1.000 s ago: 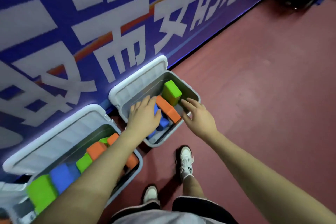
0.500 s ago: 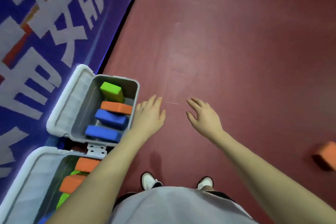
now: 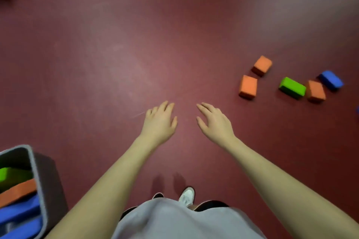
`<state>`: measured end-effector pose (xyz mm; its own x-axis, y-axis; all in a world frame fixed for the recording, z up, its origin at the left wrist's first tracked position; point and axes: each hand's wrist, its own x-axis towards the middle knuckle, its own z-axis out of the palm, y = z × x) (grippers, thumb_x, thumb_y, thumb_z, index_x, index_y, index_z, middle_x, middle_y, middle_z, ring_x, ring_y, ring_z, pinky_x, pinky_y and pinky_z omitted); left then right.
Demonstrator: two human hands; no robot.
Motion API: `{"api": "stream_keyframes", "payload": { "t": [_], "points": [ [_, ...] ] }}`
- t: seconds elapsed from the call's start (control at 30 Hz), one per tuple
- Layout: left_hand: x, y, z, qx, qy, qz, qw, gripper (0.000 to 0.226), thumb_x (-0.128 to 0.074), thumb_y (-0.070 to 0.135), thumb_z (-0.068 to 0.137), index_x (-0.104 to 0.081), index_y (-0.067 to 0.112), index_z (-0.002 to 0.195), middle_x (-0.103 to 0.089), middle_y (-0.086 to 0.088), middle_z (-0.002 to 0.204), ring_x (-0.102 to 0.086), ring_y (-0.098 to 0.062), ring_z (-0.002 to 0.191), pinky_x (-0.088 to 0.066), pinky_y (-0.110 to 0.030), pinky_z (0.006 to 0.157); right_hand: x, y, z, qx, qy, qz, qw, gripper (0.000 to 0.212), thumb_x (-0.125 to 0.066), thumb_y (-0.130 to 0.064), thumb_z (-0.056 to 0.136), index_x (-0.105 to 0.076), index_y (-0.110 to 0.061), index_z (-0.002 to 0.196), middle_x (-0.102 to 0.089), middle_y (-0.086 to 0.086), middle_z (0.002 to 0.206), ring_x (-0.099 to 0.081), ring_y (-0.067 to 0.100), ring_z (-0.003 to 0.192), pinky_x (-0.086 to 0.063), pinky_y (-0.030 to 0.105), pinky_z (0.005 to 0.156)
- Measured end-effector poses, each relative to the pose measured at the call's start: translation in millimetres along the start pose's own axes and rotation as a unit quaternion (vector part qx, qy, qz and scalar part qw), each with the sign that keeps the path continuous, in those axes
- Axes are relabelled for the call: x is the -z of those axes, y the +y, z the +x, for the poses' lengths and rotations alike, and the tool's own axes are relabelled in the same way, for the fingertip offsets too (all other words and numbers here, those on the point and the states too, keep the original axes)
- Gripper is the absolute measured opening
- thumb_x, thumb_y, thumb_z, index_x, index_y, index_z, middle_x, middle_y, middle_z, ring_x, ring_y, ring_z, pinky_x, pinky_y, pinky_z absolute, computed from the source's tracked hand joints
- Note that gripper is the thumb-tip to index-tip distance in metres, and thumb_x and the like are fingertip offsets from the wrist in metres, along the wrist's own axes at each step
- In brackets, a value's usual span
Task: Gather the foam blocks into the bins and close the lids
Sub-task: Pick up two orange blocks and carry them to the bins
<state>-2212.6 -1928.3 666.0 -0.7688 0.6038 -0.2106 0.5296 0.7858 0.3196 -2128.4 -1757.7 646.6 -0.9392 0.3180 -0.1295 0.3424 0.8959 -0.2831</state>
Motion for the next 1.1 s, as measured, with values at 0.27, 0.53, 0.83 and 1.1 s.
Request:
{"api": "stream_keyframes", "payload": {
  "t": [0.27, 0.53, 0.83, 1.1],
  "points": [
    [-19.4, 164.4, 92.2, -0.116, -0.005, 0.065, 0.991, 0.05, -0.042, 0.034, 0.097, -0.036, 0.016, 0.143, -0.032, -0.006, 0.153, -0.044, -0.032, 0.126, -0.029, -0.036, 0.101, 59.0, 163.3, -4.1, -0.136, 0.055, 0.018, 0.989, 0.049, -0.047, -0.032, 0.098, -0.04, -0.021, 0.145, -0.038, -0.002, 0.15, -0.045, 0.027, 0.127, -0.039, 0.037, 0.099],
    [-26.4, 254.0, 196.1, -0.222, -0.034, 0.088, 0.971, 0.051, -0.044, 0.033, 0.097, -0.036, 0.016, 0.144, -0.032, -0.007, 0.153, -0.042, -0.033, 0.128, -0.03, -0.035, 0.101, 90.0, 262.0, 27.0, -0.256, 0.107, 0.056, 0.959, 0.048, -0.046, -0.032, 0.099, -0.041, -0.022, 0.145, -0.039, -0.003, 0.149, -0.043, 0.025, 0.127, -0.037, 0.035, 0.099],
    [-20.6, 320.1, 361.5, -0.297, -0.063, 0.09, 0.948, 0.05, -0.043, 0.033, 0.097, -0.036, 0.016, 0.144, -0.032, -0.007, 0.153, -0.043, -0.033, 0.127, -0.031, -0.036, 0.101, 126.9, 348.7, 136.0, -0.331, 0.128, 0.054, 0.933, 0.048, -0.048, -0.033, 0.098, -0.041, -0.023, 0.144, -0.039, -0.004, 0.149, -0.044, 0.024, 0.127, -0.037, 0.034, 0.099],
    [-1.4, 372.3, 499.1, -0.328, -0.076, 0.099, 0.936, 0.051, -0.043, 0.033, 0.098, -0.034, 0.015, 0.145, -0.031, -0.007, 0.153, -0.044, -0.034, 0.125, -0.032, -0.037, 0.099, 164.0, 409.7, 234.9, -0.364, 0.133, 0.063, 0.919, 0.049, -0.049, -0.033, 0.097, -0.041, -0.023, 0.145, -0.04, -0.003, 0.149, -0.044, 0.025, 0.127, -0.037, 0.036, 0.1]
  ]
}}
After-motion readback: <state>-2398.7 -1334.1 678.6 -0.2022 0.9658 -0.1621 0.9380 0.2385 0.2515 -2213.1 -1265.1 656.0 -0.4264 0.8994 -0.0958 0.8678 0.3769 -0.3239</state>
